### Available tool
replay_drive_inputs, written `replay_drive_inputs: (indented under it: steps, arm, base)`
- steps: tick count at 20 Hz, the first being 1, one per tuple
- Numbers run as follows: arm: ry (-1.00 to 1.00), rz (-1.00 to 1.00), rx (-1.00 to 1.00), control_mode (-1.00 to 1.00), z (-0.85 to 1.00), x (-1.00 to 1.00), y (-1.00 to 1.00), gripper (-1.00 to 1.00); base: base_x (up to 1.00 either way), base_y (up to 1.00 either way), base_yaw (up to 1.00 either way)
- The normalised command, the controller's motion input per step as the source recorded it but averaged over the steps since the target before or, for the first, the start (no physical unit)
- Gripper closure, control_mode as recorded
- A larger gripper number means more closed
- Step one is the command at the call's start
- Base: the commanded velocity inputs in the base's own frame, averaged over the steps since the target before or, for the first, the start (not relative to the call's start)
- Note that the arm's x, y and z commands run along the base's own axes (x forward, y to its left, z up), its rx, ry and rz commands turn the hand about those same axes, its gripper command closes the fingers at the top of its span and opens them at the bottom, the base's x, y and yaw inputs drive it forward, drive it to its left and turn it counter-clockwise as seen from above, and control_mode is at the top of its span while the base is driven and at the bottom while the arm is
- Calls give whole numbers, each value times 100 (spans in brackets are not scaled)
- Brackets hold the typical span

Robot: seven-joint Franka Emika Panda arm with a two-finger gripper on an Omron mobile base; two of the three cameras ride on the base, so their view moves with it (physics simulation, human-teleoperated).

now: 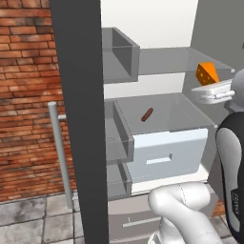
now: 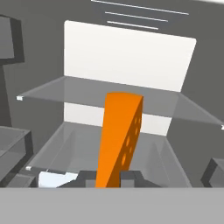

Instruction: Retrieve the sausage and cheese from the fridge and place them on the cutting board on the counter.

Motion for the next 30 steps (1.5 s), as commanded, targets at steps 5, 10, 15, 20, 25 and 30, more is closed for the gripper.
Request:
replay_drive_inputs:
  steps: [5, 10, 15, 20, 25, 30]
  arm:
    - [1, 0, 0, -100, -15, -8, 0, 100]
    - [2, 0, 1, -100, -8, -1, 0, 100]
    - [0, 0, 0, -100, -1, -7, 0, 100]
    - [0, 0, 0, -100, 0, -27, 0, 100]
    - [0, 0, 0, 100, 0, -2, 0, 100]
    - [0, 0, 0, 100, 0, 0, 0, 100]
  base:
    - [0, 0, 0]
    - [0, 0, 0]
    - [0, 0, 0]
    - [0, 0, 0]
    - [-3, 0, 0]
    - [-34, 0, 0]
